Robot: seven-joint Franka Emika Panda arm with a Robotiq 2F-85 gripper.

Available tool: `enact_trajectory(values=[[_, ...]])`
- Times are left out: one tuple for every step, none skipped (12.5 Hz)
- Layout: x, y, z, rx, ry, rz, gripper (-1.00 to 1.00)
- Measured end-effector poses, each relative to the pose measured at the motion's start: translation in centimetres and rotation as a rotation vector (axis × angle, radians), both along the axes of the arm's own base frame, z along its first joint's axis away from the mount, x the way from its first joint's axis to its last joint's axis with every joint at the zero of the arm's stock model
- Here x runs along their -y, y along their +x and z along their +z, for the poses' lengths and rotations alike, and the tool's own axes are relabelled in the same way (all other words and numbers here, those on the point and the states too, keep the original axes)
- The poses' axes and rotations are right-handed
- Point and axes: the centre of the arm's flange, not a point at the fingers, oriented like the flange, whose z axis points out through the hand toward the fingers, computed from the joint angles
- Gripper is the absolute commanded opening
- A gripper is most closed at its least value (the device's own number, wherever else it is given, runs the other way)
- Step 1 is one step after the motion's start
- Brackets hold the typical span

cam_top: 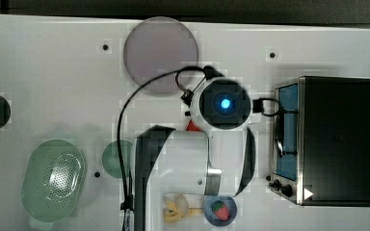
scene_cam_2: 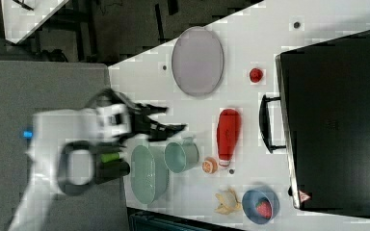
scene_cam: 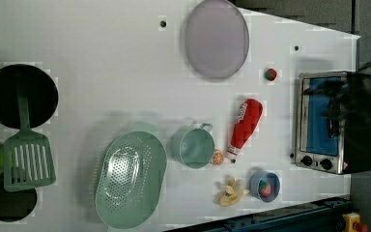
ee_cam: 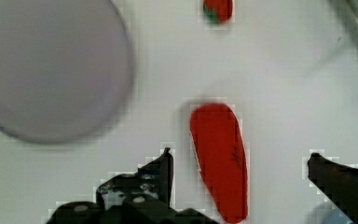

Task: Pick ketchup from plate and place it on table.

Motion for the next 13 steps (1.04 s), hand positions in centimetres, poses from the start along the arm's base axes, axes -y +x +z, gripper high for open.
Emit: enact_trajectory(values=[[0.0,1.0,3.6,0.02,0.001,-0.019,1.0],[0.0,1.8,7.0,0.039,0.006,-0.025,1.0],[-0.1,2.3,10.1,0.054,0.009,-0.028,1.0],[-0.3,2.2,12.8,0.059,0.011,-0.029,1.0],[-0.3,1.6,15.0,0.046,0.008,-0.028,1.0],[-0.5,0.9,16.5,0.024,0.007,-0.027,1.0],[-0.7,0.3,17.6,-0.002,0.009,-0.028,1.0],[-0.9,0.0,18.2,-0.019,0.014,-0.031,1.0],[-1.1,0.0,18.2,-0.021,0.015,-0.029,1.0],[-1.2,0.0,18.0,-0.03,0.014,-0.03,1.0],[-1.1,0.0,17.6,-0.038,0.011,-0.031,1.0],[-0.9,0.0,17.1,-0.049,0.013,-0.036,1.0],[-0.7,0.0,17.0,-0.052,0.016,-0.042,1.0]])
